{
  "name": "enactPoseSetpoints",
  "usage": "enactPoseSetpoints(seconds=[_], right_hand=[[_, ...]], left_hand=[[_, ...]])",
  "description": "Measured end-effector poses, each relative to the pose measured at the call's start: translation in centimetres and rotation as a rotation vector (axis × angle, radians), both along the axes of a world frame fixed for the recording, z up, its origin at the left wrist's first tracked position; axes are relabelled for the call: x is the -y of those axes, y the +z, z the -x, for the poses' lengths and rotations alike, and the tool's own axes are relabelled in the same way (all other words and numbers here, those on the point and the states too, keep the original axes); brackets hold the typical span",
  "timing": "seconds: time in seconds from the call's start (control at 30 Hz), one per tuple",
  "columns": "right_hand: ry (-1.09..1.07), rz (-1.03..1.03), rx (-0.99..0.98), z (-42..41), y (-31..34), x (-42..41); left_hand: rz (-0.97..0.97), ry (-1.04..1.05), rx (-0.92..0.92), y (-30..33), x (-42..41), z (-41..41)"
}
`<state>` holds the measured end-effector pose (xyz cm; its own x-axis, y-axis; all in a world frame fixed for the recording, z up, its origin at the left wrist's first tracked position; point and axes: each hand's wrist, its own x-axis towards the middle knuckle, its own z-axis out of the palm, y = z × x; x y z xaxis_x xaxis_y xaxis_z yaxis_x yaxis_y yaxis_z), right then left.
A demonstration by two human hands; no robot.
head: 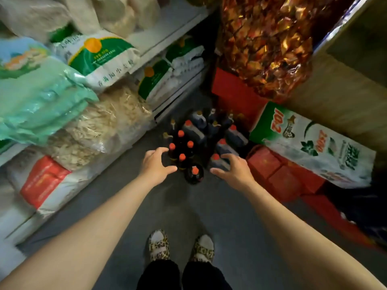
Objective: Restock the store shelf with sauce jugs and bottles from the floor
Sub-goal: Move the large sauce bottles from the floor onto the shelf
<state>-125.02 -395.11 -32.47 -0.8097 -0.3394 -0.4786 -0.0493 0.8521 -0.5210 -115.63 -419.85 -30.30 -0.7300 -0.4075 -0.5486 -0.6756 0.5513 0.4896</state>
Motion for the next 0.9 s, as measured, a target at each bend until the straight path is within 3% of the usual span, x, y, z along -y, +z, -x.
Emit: enactPoseSetpoints(seconds=[0.2, 0.37, 0.57, 0.73, 0.9], right_hand=[[-0.108, 0.030, 0.085, -1.1, -15.2, 0.2], [-0.223, 0.190, 0.152, -1.2, -27.8, 0.9], [-0.226, 0.391, 0.092, 0.0, -40.4, 1.0], [-0.203, 0.513, 0.085, 0.5, -44.3, 0.4], [-0.108, 0.565, 0.173, 0.2, -43.8, 0.5]], left_hand=[[-0.106, -0.061, 0.022, -15.7, -0.2, 0.0], [-0.241, -0.135, -0.012, -28.6, 0.0, 1.3], [-0.417, -0.316, -0.104, -41.3, 0.7, 4.5], [-0.541, -0.369, -0.168, -44.9, 1.0, 6.0], [-0.501, -0.344, -0.166, -44.9, 0.3, 5.5]])
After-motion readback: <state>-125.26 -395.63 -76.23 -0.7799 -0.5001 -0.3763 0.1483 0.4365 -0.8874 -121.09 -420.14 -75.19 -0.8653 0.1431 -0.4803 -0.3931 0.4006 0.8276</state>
